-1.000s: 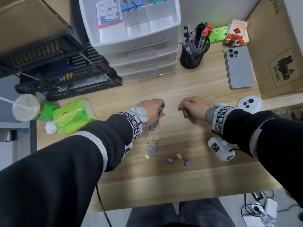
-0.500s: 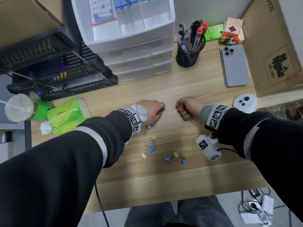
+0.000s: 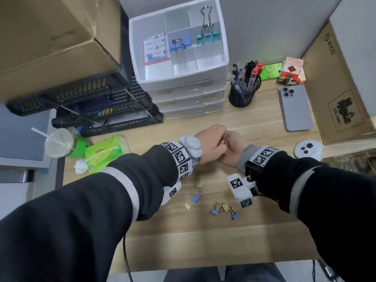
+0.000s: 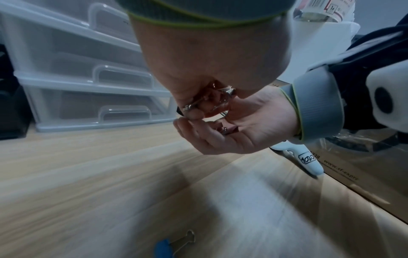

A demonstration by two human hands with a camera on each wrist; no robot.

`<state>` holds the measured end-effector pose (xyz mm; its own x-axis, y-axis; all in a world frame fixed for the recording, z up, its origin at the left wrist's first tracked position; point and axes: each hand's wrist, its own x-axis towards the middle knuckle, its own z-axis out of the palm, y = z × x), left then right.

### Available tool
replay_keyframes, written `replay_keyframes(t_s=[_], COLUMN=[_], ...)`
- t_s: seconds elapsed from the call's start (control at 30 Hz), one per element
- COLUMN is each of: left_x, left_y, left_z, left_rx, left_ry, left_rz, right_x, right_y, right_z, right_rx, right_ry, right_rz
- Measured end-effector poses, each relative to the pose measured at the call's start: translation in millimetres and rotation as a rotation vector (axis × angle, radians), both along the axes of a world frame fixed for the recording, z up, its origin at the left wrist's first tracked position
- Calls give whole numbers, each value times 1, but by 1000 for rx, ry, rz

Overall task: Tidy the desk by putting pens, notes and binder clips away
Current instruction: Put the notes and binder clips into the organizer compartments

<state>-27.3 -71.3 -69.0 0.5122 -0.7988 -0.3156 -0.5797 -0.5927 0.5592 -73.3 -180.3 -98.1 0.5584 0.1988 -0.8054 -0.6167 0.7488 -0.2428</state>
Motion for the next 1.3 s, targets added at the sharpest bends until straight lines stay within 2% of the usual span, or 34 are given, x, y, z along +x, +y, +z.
replay_keyframes(t_s=[0.23, 0.43, 0.53, 0.63, 0.7, 0.8, 0.87, 0.93, 1.1, 1.3], left_x=[2, -1, 6, 24, 39, 62, 75, 86, 111, 134], left_y=[10, 16, 18, 26, 31, 51, 67, 81, 89, 67], left_z=[17, 47, 66, 91, 104, 127, 135, 143, 169, 189], left_rx=[-121, -240, -252, -216, -182, -118, -58, 24, 165, 227], left_ry=[-13, 3, -55, -178, -251, -350, -376, -417, -426, -438], left_rz=[-12, 55, 70, 67, 73, 188, 263, 269, 311, 342], right_x=[-3, -3, 5, 20, 29, 40, 50, 60, 102, 166], right_y=[1, 5, 5, -2, -8, -12, -17, -22, -59, -80], right_z=[12, 32, 36, 47, 59, 91, 108, 131, 194, 249], right_rx=[54, 96, 121, 134, 84, -58, -104, -130, -96, -305], right_ry=[-29, -67, -65, 2, 49, 40, 34, 1, -139, -187], right_rz=[-63, -98, -152, -202, -167, -118, -162, -194, -69, 53])
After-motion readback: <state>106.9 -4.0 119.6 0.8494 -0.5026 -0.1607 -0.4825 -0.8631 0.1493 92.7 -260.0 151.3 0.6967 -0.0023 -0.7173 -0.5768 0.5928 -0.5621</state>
